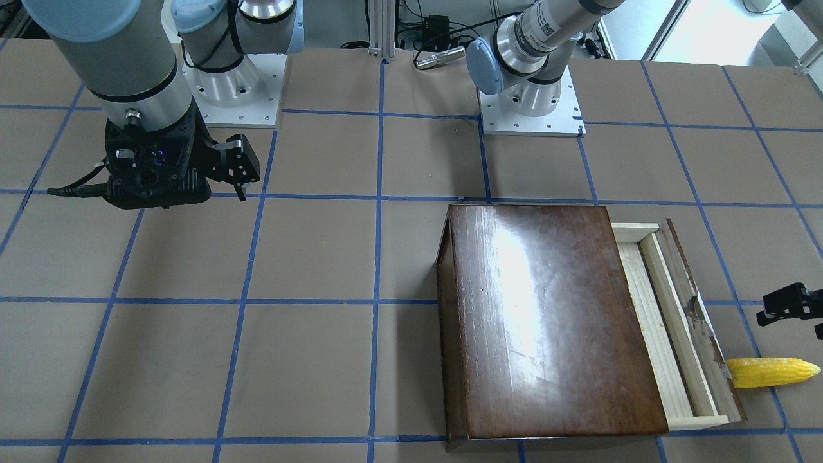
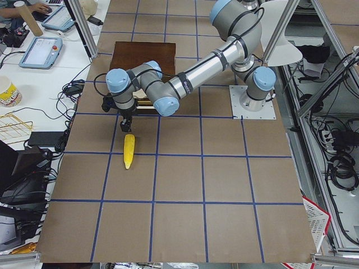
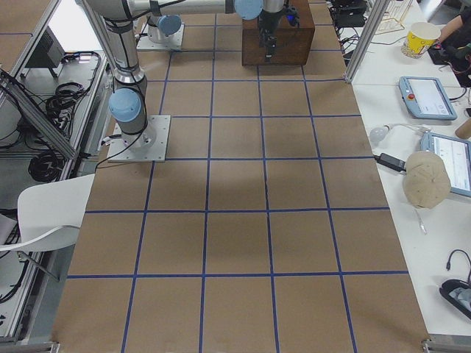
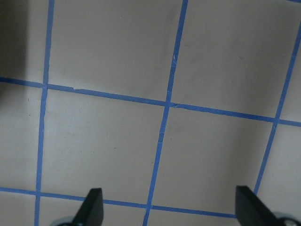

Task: Open drawer and put corn inside
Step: 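Release the handle and move the left gripper over the yellow corn, then lower the left gripper and grasp the yellow corn cob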

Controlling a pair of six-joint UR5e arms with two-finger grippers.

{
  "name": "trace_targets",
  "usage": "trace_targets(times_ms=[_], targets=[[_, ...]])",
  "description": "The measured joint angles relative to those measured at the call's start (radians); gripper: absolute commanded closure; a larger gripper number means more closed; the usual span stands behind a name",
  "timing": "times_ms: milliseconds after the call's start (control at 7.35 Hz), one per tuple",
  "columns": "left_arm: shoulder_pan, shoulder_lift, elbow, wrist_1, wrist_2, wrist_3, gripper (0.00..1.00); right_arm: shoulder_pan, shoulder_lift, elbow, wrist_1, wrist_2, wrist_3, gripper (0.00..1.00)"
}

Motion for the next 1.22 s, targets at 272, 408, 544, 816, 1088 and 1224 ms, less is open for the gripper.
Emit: trace_targets(times_ms=[272,408,544,816,1088,1224], targets=[[0.002,-0.027,-0.005,0.048,0.012,0.267,0.00,0.000,0.000,0.000,0.000,0.000,0.000,0.00],[0.006,-0.039,-0.005,0.053,0.012,0.416,0.00,0.000,0.000,0.000,0.000,0.000,0.000,0.00],[0.016,-0.053,-0.002,0.057,0.009,0.558,0.00,0.000,0.000,0.000,0.000,0.000,0.000,0.00],[0.030,-0.092,0.004,0.122,0.003,0.833,0.00,0.000,0.000,0.000,0.000,0.000,0.001,0.00],[0.036,-0.137,0.006,0.178,-0.026,1.078,0.00,0.000,0.000,0.000,-0.001,0.000,0.000,0.00],[0.036,-0.158,0.007,0.186,-0.033,1.171,0.00,0.000,0.000,0.000,0.000,0.000,0.000,0.00]])
